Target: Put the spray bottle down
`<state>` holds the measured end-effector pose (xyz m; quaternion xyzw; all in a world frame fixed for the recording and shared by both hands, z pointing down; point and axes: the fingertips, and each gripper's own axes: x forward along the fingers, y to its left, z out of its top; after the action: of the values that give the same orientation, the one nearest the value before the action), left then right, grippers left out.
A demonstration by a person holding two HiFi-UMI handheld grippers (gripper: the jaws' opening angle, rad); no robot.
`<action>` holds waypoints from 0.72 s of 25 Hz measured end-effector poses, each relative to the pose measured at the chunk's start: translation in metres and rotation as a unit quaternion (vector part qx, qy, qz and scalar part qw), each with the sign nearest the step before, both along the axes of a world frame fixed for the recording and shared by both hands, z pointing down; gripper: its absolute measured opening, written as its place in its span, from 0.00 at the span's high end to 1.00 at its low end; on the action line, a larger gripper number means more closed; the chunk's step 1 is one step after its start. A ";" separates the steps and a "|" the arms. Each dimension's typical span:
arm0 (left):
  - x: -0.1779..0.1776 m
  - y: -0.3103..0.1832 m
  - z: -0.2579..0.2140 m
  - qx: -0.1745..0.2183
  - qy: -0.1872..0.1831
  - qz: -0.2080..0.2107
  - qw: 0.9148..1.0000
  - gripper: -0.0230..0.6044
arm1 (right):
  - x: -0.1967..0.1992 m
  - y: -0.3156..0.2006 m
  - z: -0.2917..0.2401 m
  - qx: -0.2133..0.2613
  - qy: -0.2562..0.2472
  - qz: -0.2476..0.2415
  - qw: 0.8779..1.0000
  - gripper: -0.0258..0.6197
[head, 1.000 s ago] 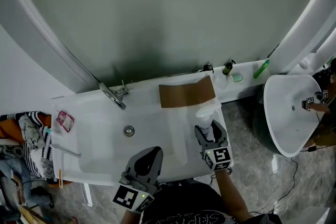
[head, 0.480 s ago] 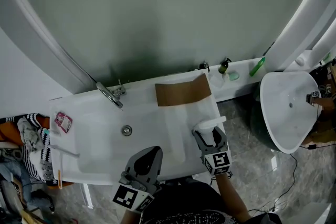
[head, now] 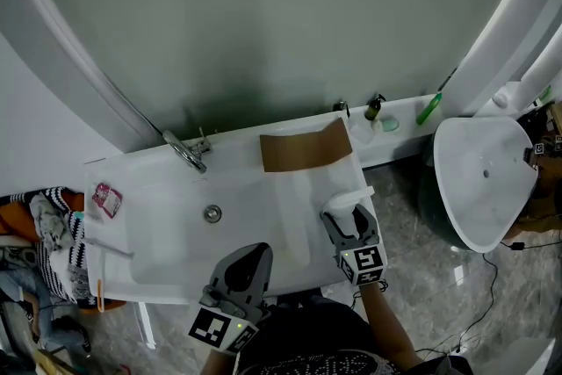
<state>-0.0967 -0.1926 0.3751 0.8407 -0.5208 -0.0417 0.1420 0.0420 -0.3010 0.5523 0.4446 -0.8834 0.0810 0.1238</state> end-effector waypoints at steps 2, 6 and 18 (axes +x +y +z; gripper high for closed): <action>0.001 0.005 0.005 -0.009 -0.005 0.006 1.000 0.96 | 0.000 -0.001 0.000 -0.009 -0.004 0.000 1.000 0.53; 0.002 0.011 0.002 0.003 -0.008 0.010 1.000 0.96 | 0.000 0.004 -0.006 -0.013 -0.005 0.002 1.000 0.53; 0.006 0.023 -0.010 0.024 -0.004 0.026 0.999 0.96 | 0.032 0.046 -0.092 0.051 -0.046 0.032 0.997 0.54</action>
<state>-0.0907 -0.1697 0.3653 0.8573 -0.4982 -0.0474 0.1207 0.0738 -0.2553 0.4607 0.4742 -0.8765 0.0599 0.0577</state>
